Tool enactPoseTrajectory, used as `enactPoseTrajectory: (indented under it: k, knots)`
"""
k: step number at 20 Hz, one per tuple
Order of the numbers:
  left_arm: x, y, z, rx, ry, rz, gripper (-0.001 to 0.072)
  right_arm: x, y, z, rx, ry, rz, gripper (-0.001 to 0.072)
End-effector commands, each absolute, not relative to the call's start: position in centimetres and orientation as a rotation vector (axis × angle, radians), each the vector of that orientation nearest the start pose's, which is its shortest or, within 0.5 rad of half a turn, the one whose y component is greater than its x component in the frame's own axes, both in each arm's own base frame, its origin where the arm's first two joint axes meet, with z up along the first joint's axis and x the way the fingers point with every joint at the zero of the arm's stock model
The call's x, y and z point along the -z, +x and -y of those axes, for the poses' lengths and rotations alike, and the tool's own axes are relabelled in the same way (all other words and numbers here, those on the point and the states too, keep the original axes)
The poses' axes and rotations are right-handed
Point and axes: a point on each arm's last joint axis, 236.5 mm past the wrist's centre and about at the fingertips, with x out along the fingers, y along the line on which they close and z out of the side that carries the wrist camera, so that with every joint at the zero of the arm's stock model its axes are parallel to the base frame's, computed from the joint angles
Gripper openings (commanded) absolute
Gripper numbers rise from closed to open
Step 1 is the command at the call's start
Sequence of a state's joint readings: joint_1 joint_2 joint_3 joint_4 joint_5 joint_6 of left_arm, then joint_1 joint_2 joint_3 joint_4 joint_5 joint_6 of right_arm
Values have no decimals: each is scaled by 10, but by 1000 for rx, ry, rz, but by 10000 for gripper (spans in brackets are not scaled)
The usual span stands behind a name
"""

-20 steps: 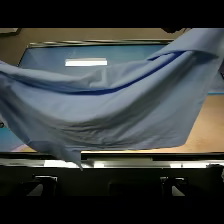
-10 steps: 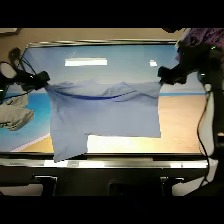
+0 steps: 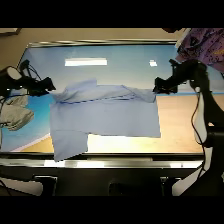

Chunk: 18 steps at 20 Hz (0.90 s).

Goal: Fold the clothes and pants, and hang the long-sleeved shirts on hangers.

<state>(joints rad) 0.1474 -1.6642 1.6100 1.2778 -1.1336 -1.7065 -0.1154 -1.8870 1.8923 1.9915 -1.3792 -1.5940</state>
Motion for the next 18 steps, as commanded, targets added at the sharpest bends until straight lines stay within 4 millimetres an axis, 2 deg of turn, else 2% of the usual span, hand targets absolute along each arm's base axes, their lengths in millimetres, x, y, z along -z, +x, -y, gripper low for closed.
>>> enactPoseTrajectory:
  k: [1,3,4,5,7,9,12,15,18]
  knots:
    - [-41,458,-43,1,-408,-1249,463,-40,489,14,-254,452,-1250,322]
    - [-45,420,-57,2,-404,-1303,463,-36,446,46,-217,570,-1254,335]
    - [-44,402,-63,-13,-420,-1318,463,-25,420,55,-192,629,-1272,385]
    - [-42,387,-67,-35,-444,-1321,463,-9,390,59,-165,678,-1304,388]
    - [-37,362,-71,-69,-475,-1315,463,21,340,52,-145,730,-1358,387]
    - [-31,346,-71,-84,-493,-1328,462,47,309,32,-151,742,-1397,388]
    - [-27,343,-68,-81,-496,-1341,462,78,282,11,-157,770,-1459,422]
    - [-27,344,-68,-79,-494,-1341,462,95,279,-4,-161,750,-1460,426]
    - [-27,344,-67,-78,-494,-1341,462,108,280,-26,-200,688,-1490,467]
